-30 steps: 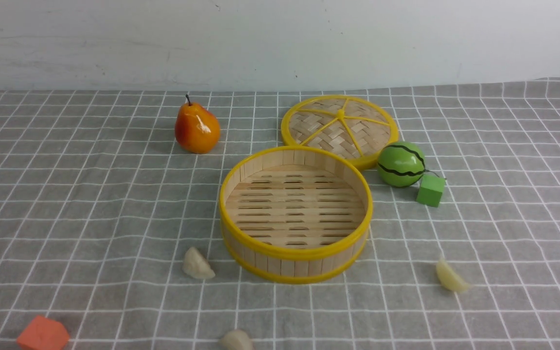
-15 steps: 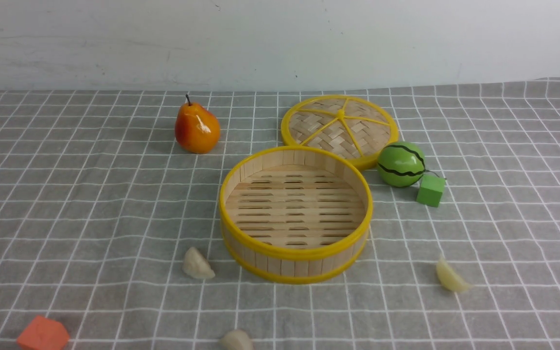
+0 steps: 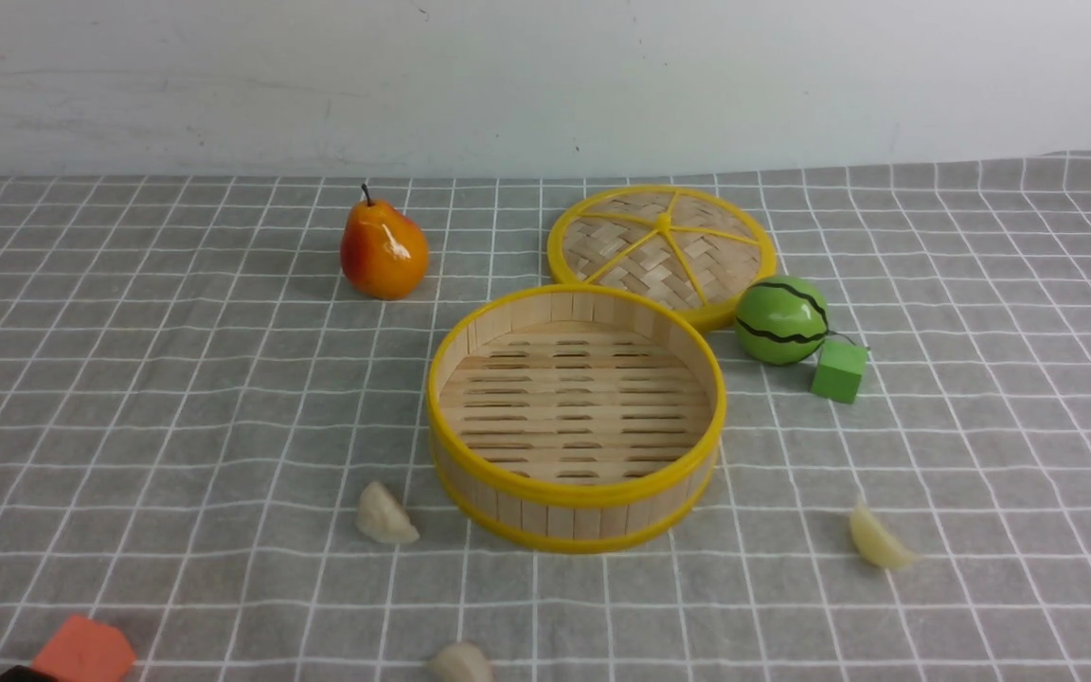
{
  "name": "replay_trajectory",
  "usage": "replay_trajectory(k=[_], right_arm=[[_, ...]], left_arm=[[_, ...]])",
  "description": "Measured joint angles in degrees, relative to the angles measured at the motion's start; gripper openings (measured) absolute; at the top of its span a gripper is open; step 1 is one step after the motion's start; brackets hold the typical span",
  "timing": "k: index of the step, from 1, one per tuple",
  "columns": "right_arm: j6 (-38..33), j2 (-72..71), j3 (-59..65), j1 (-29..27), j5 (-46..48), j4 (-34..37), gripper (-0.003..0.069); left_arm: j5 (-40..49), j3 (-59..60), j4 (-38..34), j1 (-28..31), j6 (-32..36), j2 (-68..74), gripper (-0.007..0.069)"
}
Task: Put the dumplings into the steamer on the table with the grey tablecloth.
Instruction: 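Reach for and grasp a dumpling on the table with the left gripper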
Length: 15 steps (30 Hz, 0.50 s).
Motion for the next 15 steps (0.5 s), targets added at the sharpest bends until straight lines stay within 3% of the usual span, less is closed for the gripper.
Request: replay_trajectory(k=[4, 9, 13, 15], right_arm=[[-4.9, 0.0, 0.0, 0.0, -2.5, 0.5, 0.0240], [-15.4, 0.0, -1.1, 0.0, -2.3, 0.6, 0.0238], [-26.5, 3.0, -7.3, 0.0, -2.5, -0.8, 0.0169], [-34.1, 9.5, -13.3, 0.0, -2.3, -3.6, 0.0069]], left_arm=[[1.0, -1.0, -1.4, 0.0, 3.8, 0.0, 0.0237], [7.3, -9.6, 1.3, 0.0, 21.9, 0.2, 0.0219], [16.0, -20.2, 9.9, 0.0, 29.6, 7.7, 0.0096], [20.8, -26.1, 17.1, 0.0, 30.6, 16.2, 0.0000]])
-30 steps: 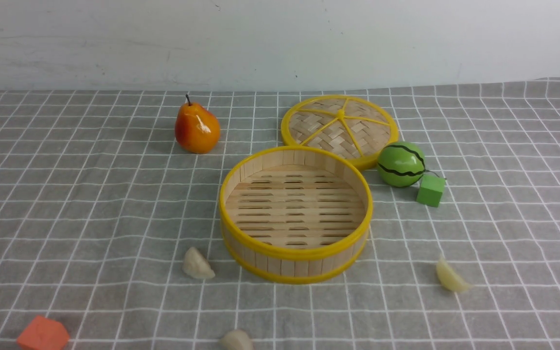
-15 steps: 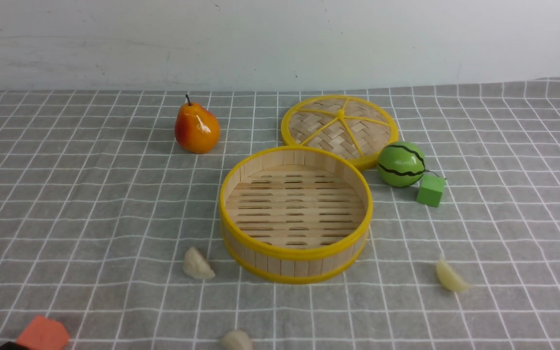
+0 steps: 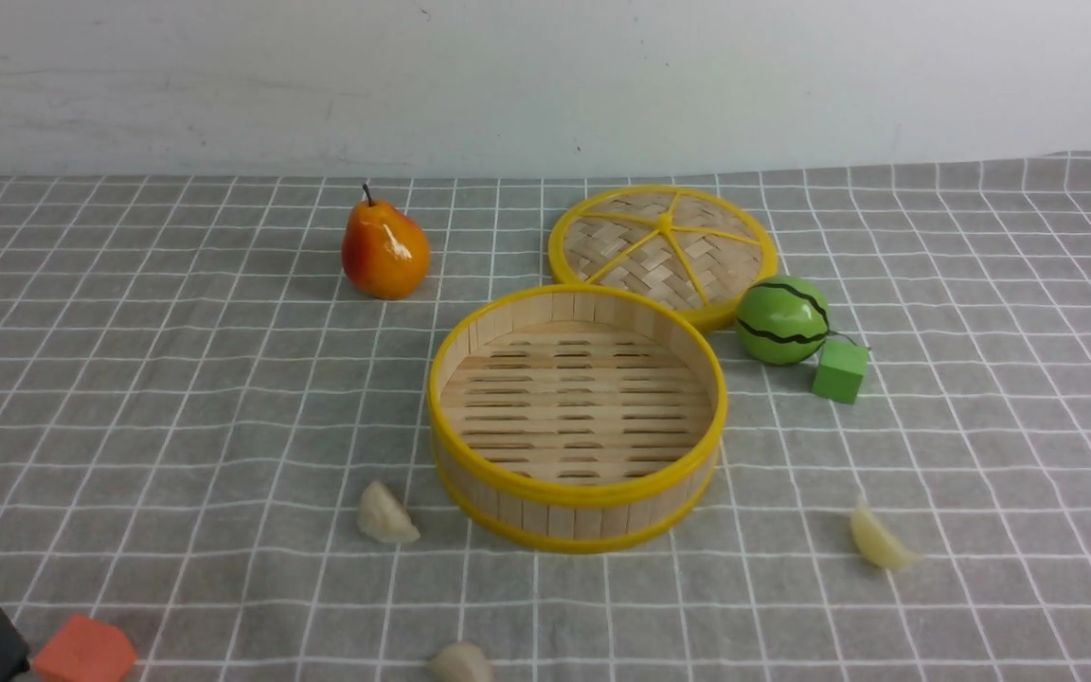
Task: Put the dumplings into the steamer on the table with the grey tablecloth.
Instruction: 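Reach for and grasp a dumpling on the table with the left gripper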
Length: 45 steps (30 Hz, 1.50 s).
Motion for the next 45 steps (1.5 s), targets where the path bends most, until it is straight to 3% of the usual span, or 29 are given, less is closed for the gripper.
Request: replay_trajectory(k=[3, 7, 13, 18, 20, 28, 31, 37, 45], right_arm=[[-7.0, 10.1, -7.4, 0.0, 2.6, -3.8, -0.0008], [-13.9, 24.0, -19.6, 1.5, 12.0, -10.3, -0.0020], [-14.6, 38.5, -31.0, 13.2, 28.0, -19.1, -0.0019], [-14.3, 46.2, -35.0, 21.8, 36.1, -22.1, -0.0018], [-14.3, 46.6, -35.2, 23.0, 36.4, -22.3, -0.0017], [-14.2, 44.7, -35.3, 24.0, 36.3, -24.0, -0.0014], [-14.2, 44.1, -35.3, 24.0, 36.3, -24.2, -0.0011], [-14.2, 44.1, -35.3, 24.0, 36.5, -24.4, -0.0010], [-14.2, 44.1, -35.3, 24.0, 36.6, -24.4, -0.0008]], left_arm=[[5.2, -6.6, 7.3, 0.0, 0.6, 8.7, -0.0014], [14.9, -15.6, 17.9, -1.5, 1.5, 21.4, -0.0014], [20.0, -22.1, 24.3, -15.4, 0.9, 35.9, -0.0014], [17.5, -26.1, 29.1, -25.0, -6.4, 47.4, 0.0003], [16.0, -27.6, 30.4, -26.6, -9.4, 51.3, 0.0038], [4.9, -34.2, 31.8, -27.9, -21.5, 70.4, 0.0409], [1.7, -36.5, 33.2, -27.9, -25.7, 75.9, 0.0507], [-2.0, -39.8, 37.8, -27.9, -32.4, 84.2, 0.0547], [-4.7, -42.4, 45.3, -27.9, -41.9, 91.1, 0.0514]])
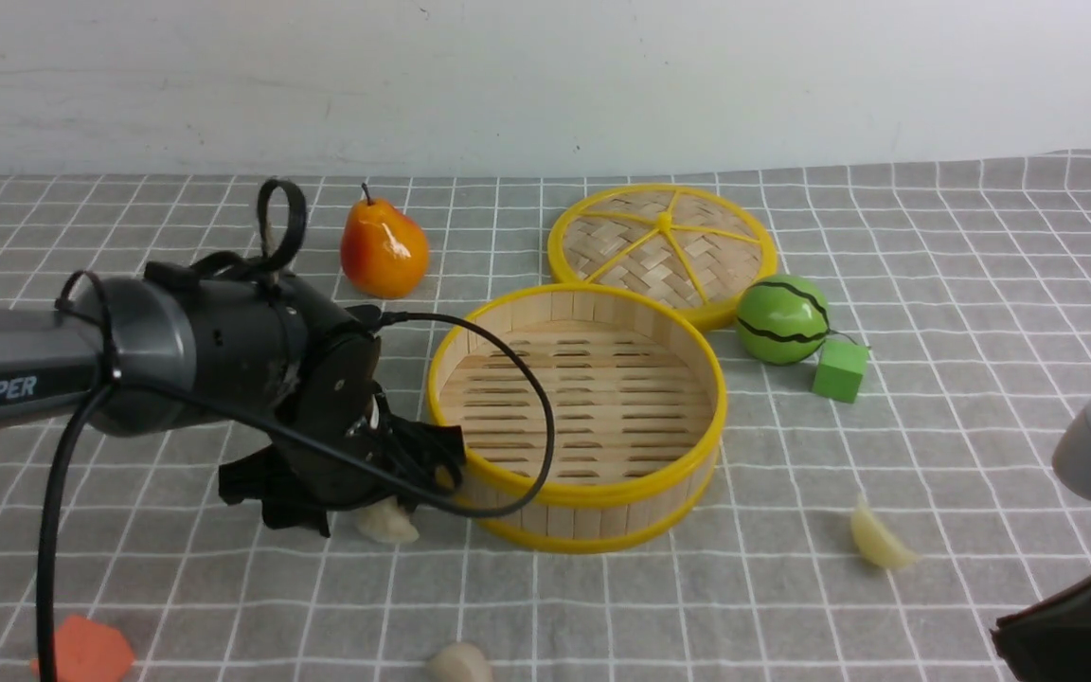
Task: Put the dumplings into the steamer on the table with the grey tablecloth.
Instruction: 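Reach for and grasp a dumpling on the table with the left gripper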
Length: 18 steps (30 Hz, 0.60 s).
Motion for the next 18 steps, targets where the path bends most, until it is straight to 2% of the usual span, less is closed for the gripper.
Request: replay_trajectory(k=[3, 5, 6, 7, 8, 9, 12, 18], right_arm=[[0.0, 0.0, 0.0, 0.0, 0.2, 0.0, -0.0008], [0.0, 0.0, 0.0, 0.0, 0.2, 0.0, -0.0005], [0.0, 0.0, 0.0, 0.0, 0.2, 0.0, -0.0005], [0.0, 0.0, 0.0, 0.0, 0.2, 0.0, -0.0003], [0.0, 0.0, 0.0, 0.0, 0.2, 0.0, -0.0003], [0.0, 0.0, 0.0, 0.0, 0.2, 0.0, -0.0002], [0.0, 0.0, 0.0, 0.0, 0.2, 0.0, -0.0001], [0.0, 0.0, 0.0, 0.0, 0.2, 0.0, 0.0001]], left_arm=[[-1.0, -0.2, 0.4, 0.0, -1.7, 1.0, 0.0454], [-0.9, -0.2, 0.4, 0.0, -1.9, 1.0, 0.0372], [-0.9, -0.2, 0.4, 0.0, -1.9, 1.0, 0.0372], [-0.6, -0.2, -0.1, 0.0, -2.0, 1.0, 0.0279], [-0.6, -0.2, -0.1, 0.0, -2.0, 1.0, 0.0268], [-0.2, -0.3, -0.5, 0.0, -2.0, 1.0, 0.0199], [1.3, -0.6, -0.6, 0.0, -1.3, 0.8, 0.0192], [5.6, -0.7, -1.0, 0.0, 5.6, -2.1, 0.0192]])
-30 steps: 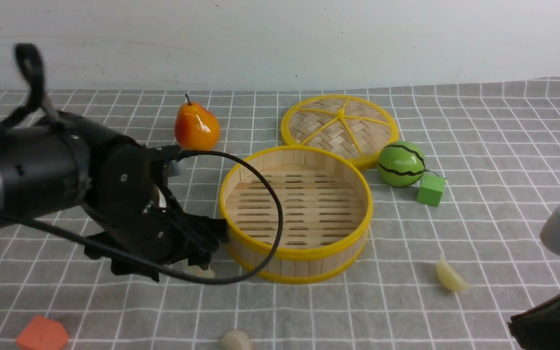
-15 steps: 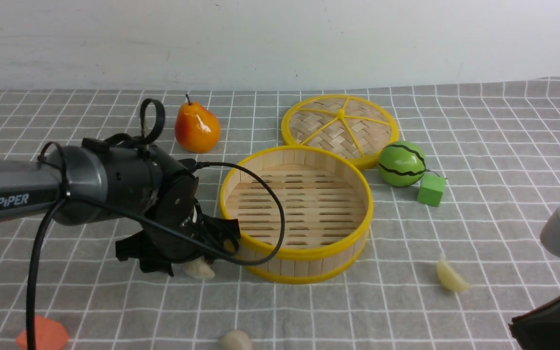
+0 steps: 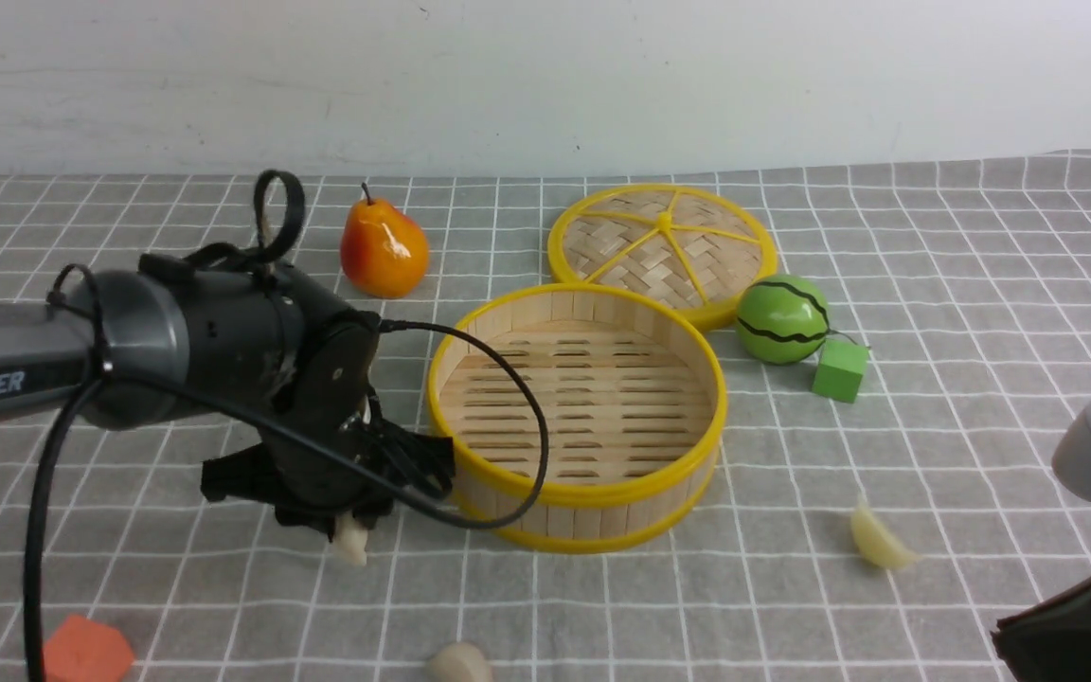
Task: Put the dumplings into the steamer on the table with the grey tablecloth.
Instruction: 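Reach for and grasp a dumpling on the table with the left gripper, then place the dumpling into the bamboo steamer basket with the left gripper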
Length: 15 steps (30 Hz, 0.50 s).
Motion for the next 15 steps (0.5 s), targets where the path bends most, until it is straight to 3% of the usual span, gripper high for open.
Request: replay_trajectory(k=[8, 15], right_arm=[[0.0, 0.0, 0.0, 0.0, -1.2, 0.0, 0.0004], [0.0, 0.0, 0.0, 0.0, -2.3, 0.6, 0.0006]], left_arm=[[4.9, -12.5, -2.7, -3.8, 11.4, -9.0, 0.0192], [9.1, -29.7, -4.6, -6.8, 13.0, 3.4, 0.0192]])
